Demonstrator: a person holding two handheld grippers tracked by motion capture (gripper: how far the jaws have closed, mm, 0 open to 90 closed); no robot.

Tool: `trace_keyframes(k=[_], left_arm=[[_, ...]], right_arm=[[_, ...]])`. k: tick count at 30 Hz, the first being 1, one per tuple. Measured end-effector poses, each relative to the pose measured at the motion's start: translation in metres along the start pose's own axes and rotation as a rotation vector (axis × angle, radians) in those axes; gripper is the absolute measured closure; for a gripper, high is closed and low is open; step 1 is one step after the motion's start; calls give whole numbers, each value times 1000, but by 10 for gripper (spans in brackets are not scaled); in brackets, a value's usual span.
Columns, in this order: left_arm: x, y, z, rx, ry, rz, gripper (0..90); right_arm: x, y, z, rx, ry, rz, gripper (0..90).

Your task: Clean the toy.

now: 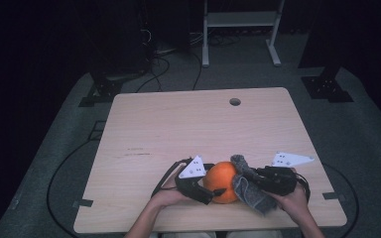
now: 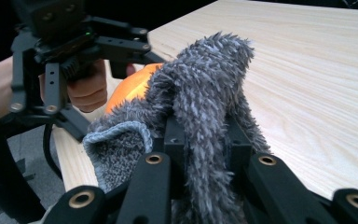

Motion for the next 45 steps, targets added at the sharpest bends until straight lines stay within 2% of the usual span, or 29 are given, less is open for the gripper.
trace_keyframes(k=[3, 6, 8, 12, 14, 16, 18, 19, 20, 21, 22, 23, 24, 26, 28, 30, 32, 34, 35, 37, 40, 42, 44, 45], left_arm=[[-5, -1, 10, 23, -1, 50, 313], [-4, -3, 12, 77, 41, 112, 321], [0, -5, 11, 71, 41, 119, 322], [5, -15, 11, 84, 46, 100, 321], [5, -20, 9, 87, 49, 39, 307], [2, -24, 6, 79, 42, -48, 278], [1, -21, 4, 89, 26, -45, 260], [1, -18, 4, 95, 24, -29, 233], [3, -14, 4, 105, 35, 18, 199], [6, -11, 3, 105, 56, 44, 150], [9, -11, 0, 84, 68, 25, 115], [10, -11, -3, 90, 70, 22, 123], [9, -12, -6, 114, 65, 23, 162], [6, -12, -7, 113, 56, 33, 256], [5, -10, -6, 108, 50, 32, 300], [7, -10, -6, 93, 36, 31, 304], [8, -11, -6, 88, 29, 31, 302], [10, -11, -6, 76, 22, 34, 297], [11, -10, -6, 72, 21, 39, 289], [13, -11, -5, 61, 15, 41, 284], [14, -15, -5, 89, 24, 47, 284], [15, -18, -5, 97, 28, 46, 284], [15, -19, -5, 100, 26, 47, 296], [15, -19, -5, 104, 23, 49, 303]], right_arm=[[-6, 2, 8, -20, -14, -24, 760], [-9, 3, 11, -59, 17, -72, 761], [-9, 7, 13, -55, 6, -55, 763], [-2, 29, 23, -123, -2, -11, 763], [2, 32, 23, -146, 15, -32, 762], [6, 28, 17, -137, 39, -36, 763], [7, 22, 8, -125, 52, -44, 765], [6, 21, 7, -108, 40, -28, 765], [4, 22, 6, -108, 42, -25, 765], [4, 24, 7, -114, 41, -20, 765], [5, 28, 9, -123, 41, -6, 764], [8, 32, 9, -143, 51, -6, 764], [11, 35, 9, -166, 65, -17, 764], [13, 35, 9, -171, 73, -31, 763], [9, 27, 11, -146, 46, -50, 764], [4, 13, 8, -121, 42, -94, 764], [-3, -1, 1, -69, 44, -123, 764], [-6, -6, -3, -49, 53, -134, 765], [-8, -5, -2, -43, 48, -124, 767], [-7, 4, 4, -67, 44, -112, 768], [4, 30, 17, -142, 44, -66, 767], [12, 42, 21, -189, 54, -48, 767], [16, 42, 22, -202, 65, -63, 768], [15, 38, 22, -187, 59, -68, 768]])
Point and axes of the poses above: each handheld gripper's, and its own axes: x roughly forward along the jaws, z roughly out of its top, y roughly to its left, the point moved 7 cm from there along x, roughly forward along the jaws, and after that the axes turned 4 degrees about z, right-handed, at the moved point
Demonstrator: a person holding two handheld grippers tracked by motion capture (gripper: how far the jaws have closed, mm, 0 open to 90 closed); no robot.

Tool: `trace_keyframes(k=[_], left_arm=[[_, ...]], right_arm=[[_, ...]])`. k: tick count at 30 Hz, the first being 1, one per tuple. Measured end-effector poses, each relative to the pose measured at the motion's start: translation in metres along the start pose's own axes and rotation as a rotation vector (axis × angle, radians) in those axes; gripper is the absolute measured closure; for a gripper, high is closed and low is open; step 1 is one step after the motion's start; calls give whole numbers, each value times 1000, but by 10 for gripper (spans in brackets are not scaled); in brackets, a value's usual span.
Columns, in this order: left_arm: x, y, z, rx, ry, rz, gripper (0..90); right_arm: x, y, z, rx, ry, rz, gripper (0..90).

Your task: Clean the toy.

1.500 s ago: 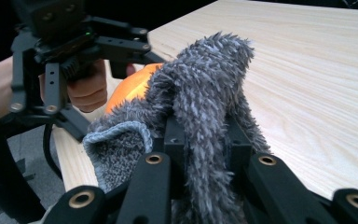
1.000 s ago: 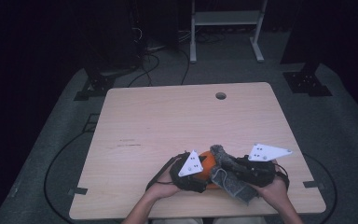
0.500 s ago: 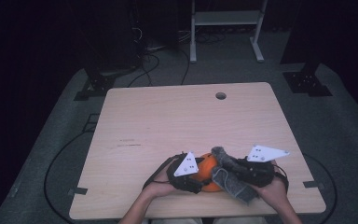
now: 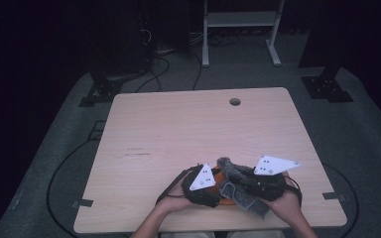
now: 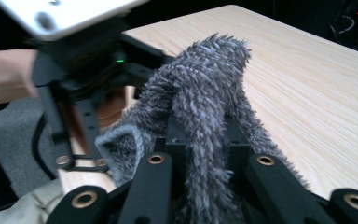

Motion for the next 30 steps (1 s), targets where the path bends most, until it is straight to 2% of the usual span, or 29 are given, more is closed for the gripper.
trace_keyframes(k=[4, 9, 11, 15, 18, 20, 23, 25, 27, 30], left_arm=[[1, 1, 0, -5, -7, -6, 323], [-2, 7, -2, -44, -20, -23, 325], [-2, 9, -3, -52, -25, -28, 325], [-4, 11, -5, -59, -32, -37, 323], [-7, 14, -7, -67, -36, -35, 320], [-8, 16, -8, -78, -39, -38, 318], [-9, 16, -8, -84, -39, -38, 315], [-7, 15, -7, -83, -43, -37, 314], [-3, 11, -6, -64, -41, -41, 314], [-1, 2, -3, -6, -29, -47, 314]], right_arm=[[-9, -26, -13, 109, -42, -19, 769], [-14, -47, -31, 193, -50, -39, 769], [-14, -51, -37, 231, -53, -25, 769], [-14, -57, -44, 251, -34, -35, 768], [-12, -61, -52, 247, 10, -63, 768], [-10, -63, -55, 258, 17, -63, 769], [-15, -55, -40, 228, -25, -48, 769], [-19, -46, -26, 204, -74, -13, 769], [-18, -34, -13, 162, -91, 8, 769], [-12, -22, 0, 114, -85, 17, 768]])
Point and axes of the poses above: each handheld gripper's, and its own axes: x roughly forward along the jaws, z roughly out of its top, y roughly to its left, the point moved 7 cm from there along x, roughly forward along the jaws, and after that the axes turned 4 degrees about z, right-handed, at the moved point
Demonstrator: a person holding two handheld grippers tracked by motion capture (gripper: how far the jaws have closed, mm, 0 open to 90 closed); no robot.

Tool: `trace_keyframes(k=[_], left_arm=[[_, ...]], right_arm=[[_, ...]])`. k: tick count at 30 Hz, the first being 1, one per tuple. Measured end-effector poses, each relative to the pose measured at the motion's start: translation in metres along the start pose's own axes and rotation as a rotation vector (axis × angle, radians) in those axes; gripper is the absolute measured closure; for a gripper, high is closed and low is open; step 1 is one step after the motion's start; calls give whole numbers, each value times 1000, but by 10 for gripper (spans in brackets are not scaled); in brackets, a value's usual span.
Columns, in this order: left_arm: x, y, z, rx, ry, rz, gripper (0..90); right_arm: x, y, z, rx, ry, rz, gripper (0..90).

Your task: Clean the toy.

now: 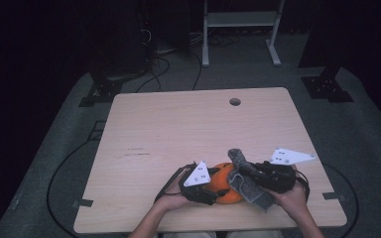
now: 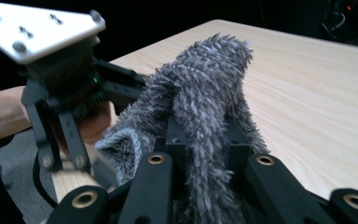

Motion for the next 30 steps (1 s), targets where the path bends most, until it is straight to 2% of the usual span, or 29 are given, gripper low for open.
trace_keyframes(k=[3, 5, 7, 9, 12, 14, 16, 19, 22, 25, 30], left_arm=[[0, -5, 0, 30, 1, -5, 311], [0, -4, 0, 28, -3, -6, 311], [0, -3, 0, 24, -6, -4, 312], [-1, -1, 0, 17, -7, 1, 312], [-1, 2, 0, -17, -21, 4, 314], [-2, 3, 1, -29, -27, 13, 317], [-3, 5, 3, -54, -31, 24, 331], [-7, 10, 11, -97, -71, 41, 360], [-11, 9, 16, -90, -85, 47, 371], [-16, 9, 18, -82, -88, 48, 381], [-20, 12, 17, -110, -86, 23, 391]], right_arm=[[7, 1, 1, -23, 37, -30, 768], [8, -5, -5, -10, 50, -41, 769], [5, -15, -13, 41, 39, -41, 769], [1, -23, -18, 60, 40, -60, 769], [-5, -35, -29, 95, 52, -80, 770], [-7, -37, -31, 107, 52, -85, 770], [-12, -31, -23, 94, 29, -78, 771], [-16, -6, -5, 30, -26, 0, 770], [-14, 11, 7, -28, -33, 27, 769], [-9, 10, 4, -22, -23, 28, 769], [-3, -1, -10, 25, -2, 23, 769]])
Point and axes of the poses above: each handheld gripper's, and its own axes: x roughly forward along the jaws, z roughly out of its top, y roughly to its left, the point moved 7 cm from there along x, roughly forward along the jaws, and after that the axes turned 4 degrees about z, right-handed, at the moved point
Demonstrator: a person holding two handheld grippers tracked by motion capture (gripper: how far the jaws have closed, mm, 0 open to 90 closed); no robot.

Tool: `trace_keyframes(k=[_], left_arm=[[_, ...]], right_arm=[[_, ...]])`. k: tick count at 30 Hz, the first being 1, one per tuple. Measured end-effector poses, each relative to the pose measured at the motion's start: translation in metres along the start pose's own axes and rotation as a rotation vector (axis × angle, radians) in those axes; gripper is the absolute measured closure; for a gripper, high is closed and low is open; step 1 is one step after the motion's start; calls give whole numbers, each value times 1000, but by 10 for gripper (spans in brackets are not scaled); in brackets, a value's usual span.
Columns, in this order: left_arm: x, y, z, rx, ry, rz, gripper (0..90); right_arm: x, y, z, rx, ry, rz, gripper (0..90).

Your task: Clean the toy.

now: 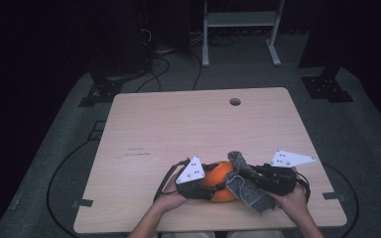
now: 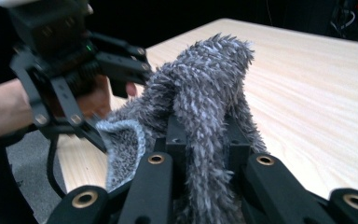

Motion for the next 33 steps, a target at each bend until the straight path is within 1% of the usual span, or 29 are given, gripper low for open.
trace_keyframes(k=[5, 7, 9, 10, 12, 14, 15, 16, 17, 18, 19, 20, 21, 23, 24, 25, 26, 27, 28, 29, 30, 31, 32, 33], left_arm=[[5, 1, -8, -2, 34, 0, 395], [6, 1, -10, -4, 42, 3, 373], [6, 0, -8, 9, 40, -2, 316], [5, -1, -7, 18, 40, -6, 269], [3, 2, -7, 9, 46, -2, 194], [-2, 6, -9, 7, 62, -3, 137], [-3, 8, -10, 4, 69, -2, 124], [-4, 10, -13, 4, 81, -4, 111], [-4, 12, -17, 11, 106, -5, 104], [-3, 12, -18, 9, 113, -3, 103], [-1, 11, -20, 10, 121, -10, 107], [1, 10, -22, 21, 124, -17, 137], [3, 8, -23, 40, 120, -14, 169], [7, 5, -23, 57, 119, -7, 236], [8, 3, -23, 70, 122, -4, 257], [8, 2, -23, 90, 125, 6, 270], [9, 1, -22, 98, 128, 13, 281], [10, 0, -22, 101, 127, 17, 287], [12, -1, -21, 102, 129, 23, 293], [15, -2, -21, 108, 131, 32, 299], [15, -3, -21, 113, 136, 37, 304], [15, -3, -21, 114, 142, 46, 308], [15, -2, -21, 111, 144, 48, 312], [14, -1, -22, 100, 141, 48, 316]], right_arm=[[7, -10, -15, 55, 18, 13, 769], [7, -14, -19, 63, 29, 4, 769], [6, -16, -23, 79, 31, 2, 769], [6, -17, -24, 80, 35, 0, 769], [5, -18, -25, 77, 39, -5, 769], [6, -20, -25, 80, 43, -9, 768], [5, -21, -26, 83, 43, -12, 768], [5, -23, -26, 86, 43, -15, 768], [5, -25, -27, 92, 44, -18, 768], [4, -27, -28, 100, 47, -23, 768], [3, -29, -30, 103, 49, -27, 768], [3, -32, -31, 109, 54, -35, 767], [2, -35, -33, 120, 61, -43, 767], [-1, -41, -35, 118, 80, -79, 768], [-4, -41, -33, 120, 74, -85, 769], [-6, -39, -30, 113, 66, -82, 769], [-8, -34, -23, 99, 49, -69, 770], [-9, -27, -15, 88, 26, -45, 770], [-8, -18, -8, 70, 15, -17, 770], [-3, -9, -2, 38, 19, -2, 769], [4, 2, 1, 2, 40, 9, 770], [9, 7, 2, -18, 51, 15, 769], [16, 11, 0, -40, 73, 14, 769], [19, 11, -1, -51, 83, 6, 769]])
Point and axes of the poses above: each handheld gripper's, and its own axes: x roughly forward along the jaws, z roughly out of its top, y roughly to its left, the point moved 7 cm from there along x, roughly forward along the jaws, and after that the axes turned 4 degrees about z, right-handed, at the moved point
